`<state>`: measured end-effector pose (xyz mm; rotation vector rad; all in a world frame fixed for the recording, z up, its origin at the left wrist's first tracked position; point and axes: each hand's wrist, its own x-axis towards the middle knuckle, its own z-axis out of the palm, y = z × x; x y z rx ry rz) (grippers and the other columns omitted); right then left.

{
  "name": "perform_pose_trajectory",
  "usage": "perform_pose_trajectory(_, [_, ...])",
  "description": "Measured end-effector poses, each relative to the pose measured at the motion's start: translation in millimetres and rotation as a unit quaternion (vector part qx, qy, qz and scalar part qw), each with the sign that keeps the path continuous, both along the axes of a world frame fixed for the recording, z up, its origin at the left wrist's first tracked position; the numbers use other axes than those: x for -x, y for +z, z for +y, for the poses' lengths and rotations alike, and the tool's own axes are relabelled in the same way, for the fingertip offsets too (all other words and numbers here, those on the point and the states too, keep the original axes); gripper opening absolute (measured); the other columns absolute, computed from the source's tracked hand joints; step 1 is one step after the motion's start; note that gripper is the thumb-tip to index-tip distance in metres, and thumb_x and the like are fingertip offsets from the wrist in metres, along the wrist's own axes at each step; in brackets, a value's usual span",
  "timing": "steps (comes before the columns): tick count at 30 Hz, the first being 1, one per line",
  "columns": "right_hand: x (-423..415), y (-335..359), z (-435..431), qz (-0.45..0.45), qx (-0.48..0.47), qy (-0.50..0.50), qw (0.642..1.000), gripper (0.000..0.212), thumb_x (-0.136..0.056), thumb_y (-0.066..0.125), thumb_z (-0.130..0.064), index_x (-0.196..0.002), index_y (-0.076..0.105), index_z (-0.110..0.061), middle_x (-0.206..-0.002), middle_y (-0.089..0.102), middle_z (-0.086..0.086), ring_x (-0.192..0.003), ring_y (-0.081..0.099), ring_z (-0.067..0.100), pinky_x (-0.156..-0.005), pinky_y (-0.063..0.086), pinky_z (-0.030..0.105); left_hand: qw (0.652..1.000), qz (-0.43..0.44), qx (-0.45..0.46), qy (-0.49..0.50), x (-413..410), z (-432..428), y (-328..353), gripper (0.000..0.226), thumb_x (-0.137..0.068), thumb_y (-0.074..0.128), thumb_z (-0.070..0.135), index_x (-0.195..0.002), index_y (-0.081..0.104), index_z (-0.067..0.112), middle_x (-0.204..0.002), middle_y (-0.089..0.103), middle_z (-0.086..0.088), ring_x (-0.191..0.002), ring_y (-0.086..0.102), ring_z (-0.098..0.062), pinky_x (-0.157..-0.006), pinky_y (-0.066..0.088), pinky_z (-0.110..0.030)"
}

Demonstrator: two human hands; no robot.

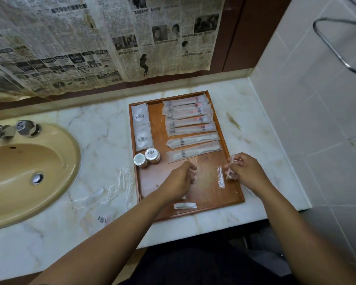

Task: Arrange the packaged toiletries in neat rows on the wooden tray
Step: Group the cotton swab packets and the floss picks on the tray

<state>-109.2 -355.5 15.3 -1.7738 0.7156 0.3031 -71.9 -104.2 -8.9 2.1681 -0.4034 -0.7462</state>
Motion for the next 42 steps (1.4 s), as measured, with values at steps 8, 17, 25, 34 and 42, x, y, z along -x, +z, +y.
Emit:
perform_pose_trajectory(8, [32.5,4.5,-23.9,0.048,0.124,0.024,0.991,0.016,-0.1,0.05,-0.028,-0.095,0.063,-0.02,-0.085,0.071,-0.002,-0.075,0.064,0.018,-0.074,0.05,0.036,0.944,-0.186,-0.112,-0.248,-5.9,-67.2,-10.1,0.032,-0.102,0.048,0.035,-0.131,0.06,0.029,-0.119,0.057,-0.005,-0.099,0.06,-0.029,-0.077,0.048,-0.035])
perform_pose_trajectory(17, [36.9,3.3,-18.6,0.018,0.061,-0.005,0.998,0.022,-0.098,0.063,-0.029,-0.087,0.073,-0.012,-0.079,0.068,0.01,-0.071,0.063,0.015,-0.078,0.057,0.043,0.921,-0.195,-0.157,-0.297,-16.7,-74.6,-15.3,0.025,-0.102,0.046,0.032,-0.111,0.058,0.012,-0.113,0.057,-0.013,-0.096,0.057,-0.034,-0.076,0.043,-0.042])
perform_pose_trajectory(25, [3.9,10.2,5.1,-0.009,0.059,-0.003,0.998,0.009,-0.081,0.082,-0.019,-0.084,0.076,-0.013,-0.086,0.075,-0.003,-0.082,0.069,0.015,-0.066,0.05,0.02,0.938,-0.243,-0.166,-0.185,-12.3,-18.7,-17.8,0.036,-0.098,0.05,0.058,-0.096,0.062,0.024,-0.093,0.069,0.0,-0.085,0.064,-0.026,-0.061,0.043,-0.033])
perform_pose_trajectory(34, [-37.5,5.1,10.8,0.033,0.263,0.193,0.945,0.02,-0.078,0.082,-0.047,-0.089,0.074,-0.031,-0.093,0.072,-0.011,-0.083,0.062,0.009,-0.068,0.048,0.028,0.961,-0.194,-0.186,-0.062,-16.0,-0.4,-21.6,0.041,-0.093,0.054,0.067,-0.098,0.065,0.027,-0.096,0.075,0.001,-0.089,0.068,-0.02,-0.062,0.035,-0.028])
perform_pose_trajectory(42, [-44.4,-20.1,8.2,-0.042,0.477,0.366,0.798,0.016,-0.092,0.063,-0.027,-0.098,0.078,-0.026,-0.098,0.066,0.0,-0.091,0.06,0.023,-0.067,0.053,0.033,0.963,-0.181,-0.192,-0.055,-19.5,-3.7,-31.1,0.042,-0.091,0.056,0.068,-0.095,0.068,0.028,-0.094,0.074,0.004,-0.089,0.067,-0.018,-0.065,0.043,-0.028])
